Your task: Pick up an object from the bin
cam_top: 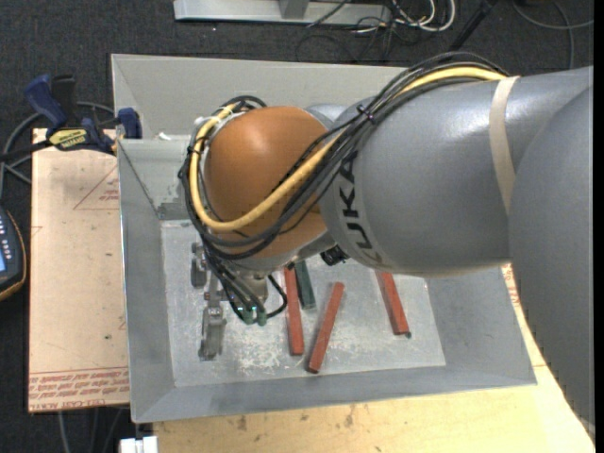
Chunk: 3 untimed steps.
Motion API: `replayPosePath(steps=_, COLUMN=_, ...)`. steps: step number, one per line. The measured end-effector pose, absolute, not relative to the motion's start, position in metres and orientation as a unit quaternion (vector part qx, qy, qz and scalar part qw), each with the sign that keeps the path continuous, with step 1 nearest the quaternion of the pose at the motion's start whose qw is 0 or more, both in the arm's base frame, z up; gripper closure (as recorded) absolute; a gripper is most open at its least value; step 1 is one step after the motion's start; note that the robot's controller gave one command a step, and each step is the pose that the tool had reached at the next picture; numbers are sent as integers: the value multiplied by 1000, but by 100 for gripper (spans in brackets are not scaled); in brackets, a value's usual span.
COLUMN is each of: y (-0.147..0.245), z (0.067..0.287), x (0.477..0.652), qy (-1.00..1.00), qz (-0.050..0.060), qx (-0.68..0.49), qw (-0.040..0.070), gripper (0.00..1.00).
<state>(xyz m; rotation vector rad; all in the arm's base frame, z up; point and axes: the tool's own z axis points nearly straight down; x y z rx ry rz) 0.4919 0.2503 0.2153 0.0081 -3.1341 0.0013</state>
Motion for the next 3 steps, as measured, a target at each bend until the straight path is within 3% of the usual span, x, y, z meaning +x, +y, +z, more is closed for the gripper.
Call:
replayPosePath(steps=1, y=202, z=149, x=526, qy=-977, qz=1, qx=212, qw=2, gripper=0)
replayPosePath(steps=2, y=90, z=72, x=598, qy=-938, qz=0, qx=346, qw=0, gripper=0)
replayPosePath(steps=3, y=93, z=73, x=598, qy=-937, qz=-1, qx=348, qw=-1, gripper=100)
